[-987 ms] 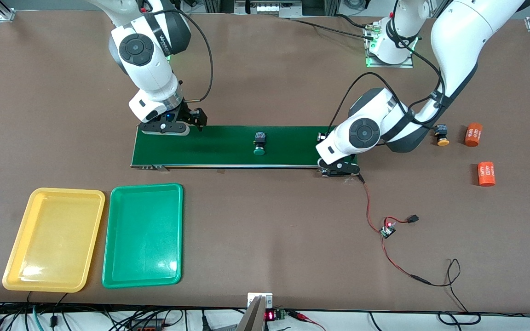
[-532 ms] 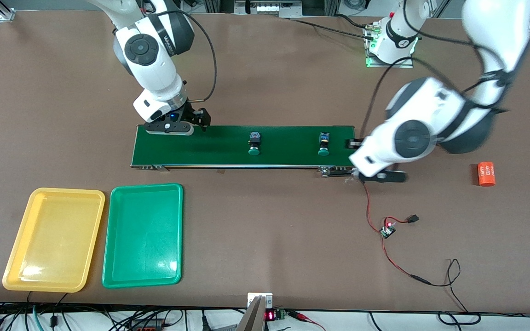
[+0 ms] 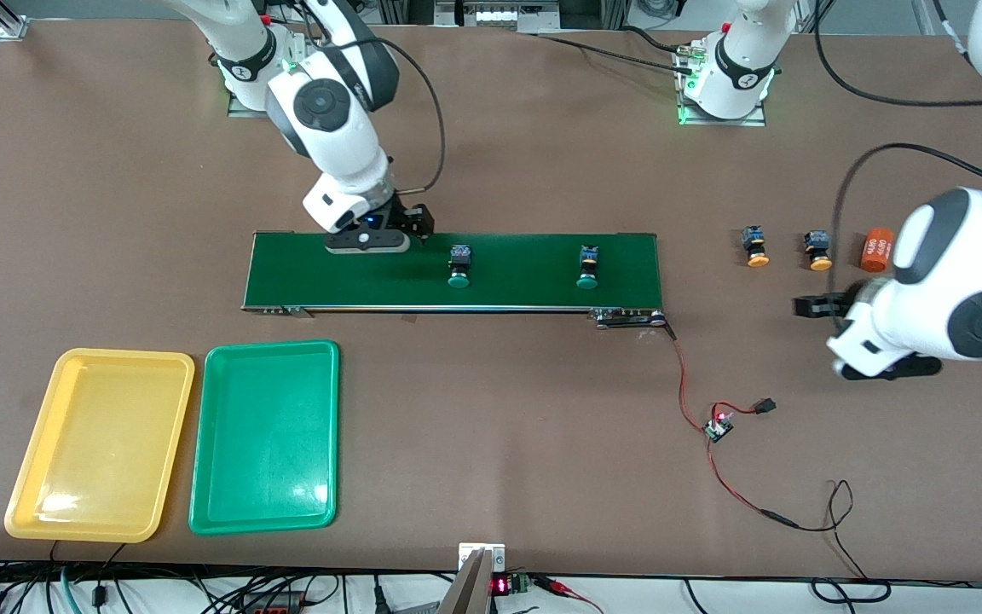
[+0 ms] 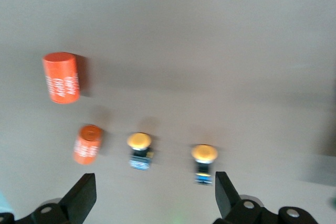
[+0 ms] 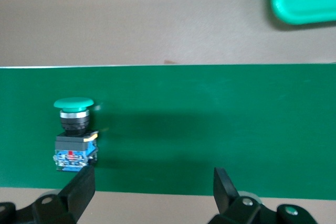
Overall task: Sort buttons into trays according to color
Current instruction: 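Grasp a belt button with the right gripper while the left grasps a cylinder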
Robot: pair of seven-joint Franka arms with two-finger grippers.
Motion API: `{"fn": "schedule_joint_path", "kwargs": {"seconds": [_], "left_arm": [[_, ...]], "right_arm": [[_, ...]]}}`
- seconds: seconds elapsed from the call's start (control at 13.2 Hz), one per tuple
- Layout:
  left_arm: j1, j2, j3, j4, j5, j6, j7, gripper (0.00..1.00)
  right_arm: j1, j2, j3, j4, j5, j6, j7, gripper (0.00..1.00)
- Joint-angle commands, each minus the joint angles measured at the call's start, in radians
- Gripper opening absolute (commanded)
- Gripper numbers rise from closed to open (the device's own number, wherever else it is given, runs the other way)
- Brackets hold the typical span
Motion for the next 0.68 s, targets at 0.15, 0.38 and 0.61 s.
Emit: {"fn": "schedule_joint_path", "kwargs": {"seconds": [0.15, 0.38, 0.61], "left_arm": [[0.1, 0.045, 0.066, -0.057, 0.184, 0.083, 0.242, 1.0], [0.233, 0.043, 0.067, -0.196, 0.233, 0.352, 0.388, 1.0], [0.289, 0.046, 0.067, -0.268, 0.239, 0.441, 0.402, 1.0]], "right_arm": [[0.02, 0.089, -0.032, 0.07, -0.011, 0.004, 0.029, 1.0], [0.021, 0.095, -0.036, 0.079, -0.013, -0.005, 0.026, 1.0], [0.026, 0.095, -0.049, 0.084, -0.011, -0.012, 0.028, 1.0]]}}
